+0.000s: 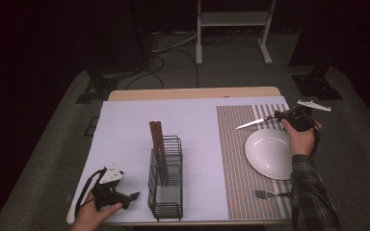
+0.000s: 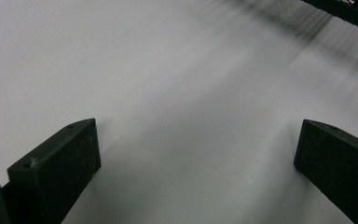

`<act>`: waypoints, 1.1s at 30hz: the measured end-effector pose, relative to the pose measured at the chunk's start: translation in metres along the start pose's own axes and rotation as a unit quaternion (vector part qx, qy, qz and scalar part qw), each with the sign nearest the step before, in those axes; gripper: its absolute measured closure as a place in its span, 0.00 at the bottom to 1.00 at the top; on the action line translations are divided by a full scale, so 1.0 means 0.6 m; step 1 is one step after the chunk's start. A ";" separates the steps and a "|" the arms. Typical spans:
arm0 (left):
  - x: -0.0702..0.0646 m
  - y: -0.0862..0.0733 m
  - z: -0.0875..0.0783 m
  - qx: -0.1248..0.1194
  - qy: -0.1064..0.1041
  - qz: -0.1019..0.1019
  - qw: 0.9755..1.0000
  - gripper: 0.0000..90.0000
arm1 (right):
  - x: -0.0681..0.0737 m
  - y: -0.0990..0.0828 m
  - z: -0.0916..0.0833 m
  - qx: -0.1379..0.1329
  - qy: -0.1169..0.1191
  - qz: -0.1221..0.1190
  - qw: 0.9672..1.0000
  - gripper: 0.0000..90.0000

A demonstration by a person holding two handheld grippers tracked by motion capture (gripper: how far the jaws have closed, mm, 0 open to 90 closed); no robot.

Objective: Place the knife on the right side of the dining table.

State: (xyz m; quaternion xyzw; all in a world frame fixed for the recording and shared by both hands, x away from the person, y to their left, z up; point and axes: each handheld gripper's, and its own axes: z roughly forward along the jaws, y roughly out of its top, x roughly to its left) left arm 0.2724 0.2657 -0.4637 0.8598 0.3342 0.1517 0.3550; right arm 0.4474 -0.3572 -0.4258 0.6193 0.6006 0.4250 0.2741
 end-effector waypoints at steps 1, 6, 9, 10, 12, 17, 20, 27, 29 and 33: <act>0.000 0.000 0.000 0.000 0.000 0.000 1.000 0.00 | -0.001 -0.001 0.001 0.003 0.000 0.003 1.000 0.42; 0.000 0.000 0.000 0.000 0.000 0.000 1.000 0.00 | -0.007 -0.006 0.005 0.012 0.001 0.013 1.000 0.41; 0.000 0.000 0.000 0.000 0.000 0.000 1.000 0.00 | -0.012 -0.010 0.009 0.020 -0.001 0.019 1.000 0.40; 0.000 0.000 0.000 0.000 0.000 0.000 1.000 0.00 | -0.013 -0.011 0.010 0.023 -0.002 0.021 1.000 0.40; 0.000 0.000 0.000 0.000 0.000 0.000 1.000 0.00 | -0.014 -0.011 0.011 0.025 -0.002 0.022 0.999 0.39; 0.000 0.000 0.000 0.000 0.000 0.000 1.000 0.00 | -0.019 -0.016 0.017 0.040 -0.006 0.033 0.999 0.38; 0.000 0.000 0.000 0.000 0.000 0.000 1.000 0.00 | -0.022 -0.019 0.020 0.049 -0.009 0.039 0.998 0.38; 0.000 0.000 0.000 0.000 0.000 0.000 1.000 0.00 | -0.026 -0.027 0.026 0.061 -0.013 0.044 0.997 0.37; 0.000 0.000 0.000 0.000 0.000 0.000 1.000 0.00 | -0.027 -0.028 0.028 0.066 -0.014 0.046 0.997 0.37; 0.000 0.000 0.000 0.000 0.000 0.000 1.000 0.00 | -0.027 -0.029 0.030 0.072 -0.018 0.046 0.996 0.36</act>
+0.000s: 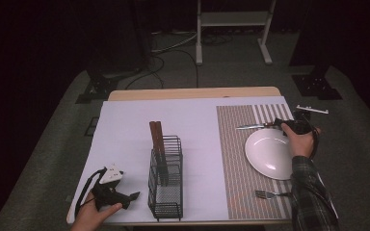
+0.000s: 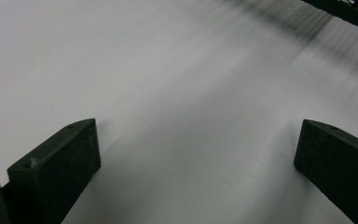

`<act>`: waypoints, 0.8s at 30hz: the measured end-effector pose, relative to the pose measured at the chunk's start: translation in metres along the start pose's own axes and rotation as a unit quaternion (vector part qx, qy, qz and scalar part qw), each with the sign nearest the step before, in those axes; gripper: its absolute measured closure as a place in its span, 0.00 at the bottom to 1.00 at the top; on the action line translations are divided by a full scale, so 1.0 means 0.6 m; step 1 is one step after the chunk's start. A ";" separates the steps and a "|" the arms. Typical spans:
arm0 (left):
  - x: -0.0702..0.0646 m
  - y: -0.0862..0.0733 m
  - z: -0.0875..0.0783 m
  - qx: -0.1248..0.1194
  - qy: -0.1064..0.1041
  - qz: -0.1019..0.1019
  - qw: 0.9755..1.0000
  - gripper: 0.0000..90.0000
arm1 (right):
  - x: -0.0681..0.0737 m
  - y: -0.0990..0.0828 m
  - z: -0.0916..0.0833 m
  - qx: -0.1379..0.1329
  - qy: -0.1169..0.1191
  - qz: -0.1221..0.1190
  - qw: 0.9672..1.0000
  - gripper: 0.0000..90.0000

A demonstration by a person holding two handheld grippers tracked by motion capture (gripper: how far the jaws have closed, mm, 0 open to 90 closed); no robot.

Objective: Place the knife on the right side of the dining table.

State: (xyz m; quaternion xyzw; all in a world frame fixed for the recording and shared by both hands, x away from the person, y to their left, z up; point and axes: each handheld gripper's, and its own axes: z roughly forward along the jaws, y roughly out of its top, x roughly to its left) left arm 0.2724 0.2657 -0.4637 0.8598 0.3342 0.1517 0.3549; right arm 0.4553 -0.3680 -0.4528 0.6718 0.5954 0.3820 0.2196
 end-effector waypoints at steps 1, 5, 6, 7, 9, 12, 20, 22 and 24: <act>0.000 0.000 0.000 0.000 0.000 0.000 1.000 0.00 | 0.000 0.000 0.000 0.000 0.000 0.000 1.000 0.36; 0.000 0.000 0.000 0.000 0.000 0.000 1.000 0.00 | 0.000 -0.002 0.004 0.012 -0.005 0.006 1.000 0.36; 0.000 0.000 0.000 0.000 0.000 0.000 1.000 0.00 | -0.001 -0.002 0.005 0.014 -0.005 0.005 1.000 0.36; 0.000 0.000 0.000 0.000 0.000 0.000 1.000 0.00 | -0.001 -0.002 0.005 0.014 -0.005 0.005 1.000 0.36; 0.000 0.000 0.000 0.000 0.000 0.000 1.000 0.00 | 0.000 -0.003 0.007 0.018 -0.007 0.007 1.000 0.36; 0.000 0.000 0.000 0.000 0.000 0.000 1.000 0.00 | 0.000 -0.005 0.008 0.021 -0.010 0.007 1.000 0.35; 0.000 0.000 0.000 0.000 0.000 0.000 1.000 0.00 | 0.007 0.000 -0.008 0.005 -0.017 -0.014 1.000 0.35; 0.000 0.000 0.000 0.000 0.000 0.000 1.000 0.00 | 0.011 -0.001 -0.014 0.002 -0.013 -0.019 1.000 0.35; 0.000 0.000 0.000 0.000 0.000 0.000 1.000 0.00 | 0.015 -0.003 -0.019 -0.002 -0.011 -0.024 1.000 0.35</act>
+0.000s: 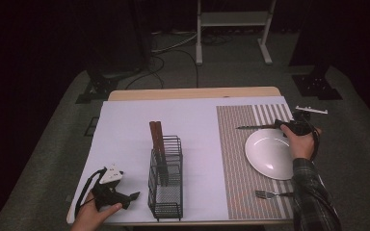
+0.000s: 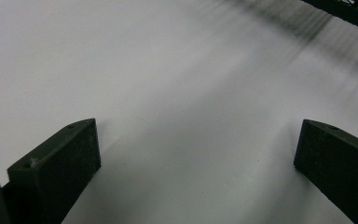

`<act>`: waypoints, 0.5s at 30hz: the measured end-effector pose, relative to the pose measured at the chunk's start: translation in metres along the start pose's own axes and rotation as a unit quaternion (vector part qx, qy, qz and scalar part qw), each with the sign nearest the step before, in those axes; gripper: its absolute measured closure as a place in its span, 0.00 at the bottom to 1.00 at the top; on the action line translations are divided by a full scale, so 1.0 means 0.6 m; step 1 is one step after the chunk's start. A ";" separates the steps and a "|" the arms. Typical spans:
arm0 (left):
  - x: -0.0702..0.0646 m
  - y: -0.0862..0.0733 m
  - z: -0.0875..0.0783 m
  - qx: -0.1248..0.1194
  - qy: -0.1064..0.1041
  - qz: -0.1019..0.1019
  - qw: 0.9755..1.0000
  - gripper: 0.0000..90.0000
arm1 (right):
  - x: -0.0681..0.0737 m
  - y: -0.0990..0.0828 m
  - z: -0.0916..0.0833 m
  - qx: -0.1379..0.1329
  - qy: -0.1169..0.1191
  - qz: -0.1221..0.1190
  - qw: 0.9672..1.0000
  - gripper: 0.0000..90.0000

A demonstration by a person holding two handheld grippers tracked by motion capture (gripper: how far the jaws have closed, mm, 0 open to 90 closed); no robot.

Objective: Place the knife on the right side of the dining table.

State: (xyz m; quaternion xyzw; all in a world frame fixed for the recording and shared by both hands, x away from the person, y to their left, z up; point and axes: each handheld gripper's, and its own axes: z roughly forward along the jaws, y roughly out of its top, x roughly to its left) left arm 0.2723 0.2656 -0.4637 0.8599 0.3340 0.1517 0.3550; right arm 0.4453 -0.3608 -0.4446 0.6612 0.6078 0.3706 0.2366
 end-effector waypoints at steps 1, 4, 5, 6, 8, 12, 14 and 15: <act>0.000 0.000 0.000 0.000 0.000 0.000 1.000 0.00 | 0.002 -0.001 -0.003 -0.003 0.003 -0.003 1.000 0.34; 0.000 0.000 0.000 0.000 0.000 0.000 1.000 0.00 | 0.012 -0.002 -0.014 -0.012 0.012 -0.013 1.000 0.34; 0.000 0.000 0.000 0.000 0.000 0.000 1.000 0.00 | 0.012 -0.002 -0.014 -0.012 0.012 -0.013 1.000 0.34; 0.000 0.000 0.000 0.000 0.000 0.000 1.000 0.00 | 0.020 -0.003 -0.022 -0.019 0.018 -0.020 0.999 0.34; 0.000 0.000 0.000 0.000 0.000 0.000 1.000 0.00 | 0.028 -0.005 -0.029 -0.022 0.025 -0.030 0.999 0.33; 0.000 0.000 0.000 0.000 0.000 0.000 1.000 0.00 | 0.045 -0.008 -0.041 -0.026 0.036 -0.048 0.998 0.32; 0.000 0.000 0.000 -0.001 0.000 0.000 1.000 0.00 | 0.054 -0.012 -0.047 -0.025 0.041 -0.056 0.997 0.32; 0.000 0.000 0.000 0.000 0.000 0.000 1.000 0.00 | 0.058 -0.014 -0.050 -0.026 0.045 -0.061 0.997 0.32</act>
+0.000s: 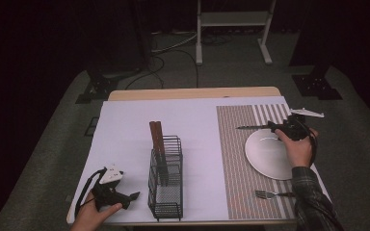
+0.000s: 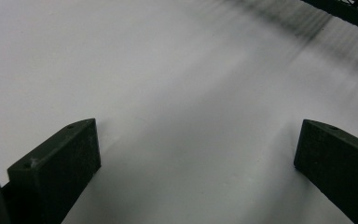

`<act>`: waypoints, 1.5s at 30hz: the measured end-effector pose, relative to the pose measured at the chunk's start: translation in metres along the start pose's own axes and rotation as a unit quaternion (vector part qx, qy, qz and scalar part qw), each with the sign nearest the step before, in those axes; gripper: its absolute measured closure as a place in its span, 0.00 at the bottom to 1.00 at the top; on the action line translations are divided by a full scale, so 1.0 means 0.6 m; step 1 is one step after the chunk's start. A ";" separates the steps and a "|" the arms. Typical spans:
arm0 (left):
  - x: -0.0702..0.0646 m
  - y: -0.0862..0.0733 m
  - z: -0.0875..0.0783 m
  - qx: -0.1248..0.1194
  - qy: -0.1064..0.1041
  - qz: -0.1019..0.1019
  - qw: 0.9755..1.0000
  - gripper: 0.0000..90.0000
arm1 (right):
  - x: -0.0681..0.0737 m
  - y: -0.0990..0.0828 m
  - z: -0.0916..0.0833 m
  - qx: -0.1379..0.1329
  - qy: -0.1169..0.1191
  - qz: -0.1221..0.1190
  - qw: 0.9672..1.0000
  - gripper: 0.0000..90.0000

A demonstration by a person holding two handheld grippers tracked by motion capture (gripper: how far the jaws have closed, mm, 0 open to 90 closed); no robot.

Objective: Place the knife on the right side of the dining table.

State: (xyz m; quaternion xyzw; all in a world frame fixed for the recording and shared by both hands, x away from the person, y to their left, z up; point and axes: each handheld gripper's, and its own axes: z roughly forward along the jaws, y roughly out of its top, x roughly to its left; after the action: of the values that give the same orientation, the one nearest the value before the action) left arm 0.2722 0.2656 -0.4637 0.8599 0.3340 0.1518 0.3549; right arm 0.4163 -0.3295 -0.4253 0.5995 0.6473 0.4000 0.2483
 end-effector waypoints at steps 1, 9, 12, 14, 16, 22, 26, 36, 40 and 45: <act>0.000 0.000 0.000 0.000 0.000 0.000 1.000 0.00 | 0.005 -0.002 -0.002 0.001 0.004 -0.007 1.000 0.32; 0.000 0.000 0.000 0.000 0.000 0.000 1.000 0.00 | 0.048 -0.017 -0.024 0.003 0.037 -0.043 0.998 0.32; 0.000 0.000 0.000 0.000 0.000 0.000 1.000 0.00 | 0.058 -0.021 -0.030 0.002 0.044 -0.052 0.998 0.32; 0.000 0.000 0.000 0.000 0.000 0.000 1.000 0.00 | 0.067 -0.025 -0.036 0.004 0.054 -0.058 0.997 0.32; 0.000 0.000 0.000 0.000 0.000 0.000 1.000 0.00 | 0.083 -0.032 -0.045 0.005 0.068 -0.071 0.995 0.31; 0.000 0.000 0.000 0.001 0.000 0.000 1.000 0.00 | 0.110 -0.045 -0.058 0.008 0.089 -0.094 0.992 0.31; 0.000 0.000 0.000 0.001 0.000 0.000 1.000 0.00 | 0.135 -0.059 -0.066 0.016 0.108 -0.115 0.987 0.31; 0.000 0.000 0.000 0.001 0.000 0.000 1.000 0.00 | 0.194 -0.098 -0.075 0.046 0.157 -0.161 0.973 0.30; 0.000 0.000 0.000 0.001 0.000 0.001 1.000 0.00 | 0.219 -0.113 -0.076 0.059 0.180 -0.178 0.966 0.29; 0.000 0.000 0.000 0.001 0.000 0.001 1.000 0.00 | 0.252 -0.130 -0.079 0.072 0.208 -0.199 0.955 0.29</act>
State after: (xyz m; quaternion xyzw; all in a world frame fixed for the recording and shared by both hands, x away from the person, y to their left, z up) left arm 0.2724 0.2658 -0.4635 0.8607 0.3331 0.1517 0.3540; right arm 0.3094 -0.1897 -0.4383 0.3789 0.8178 0.4104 0.1388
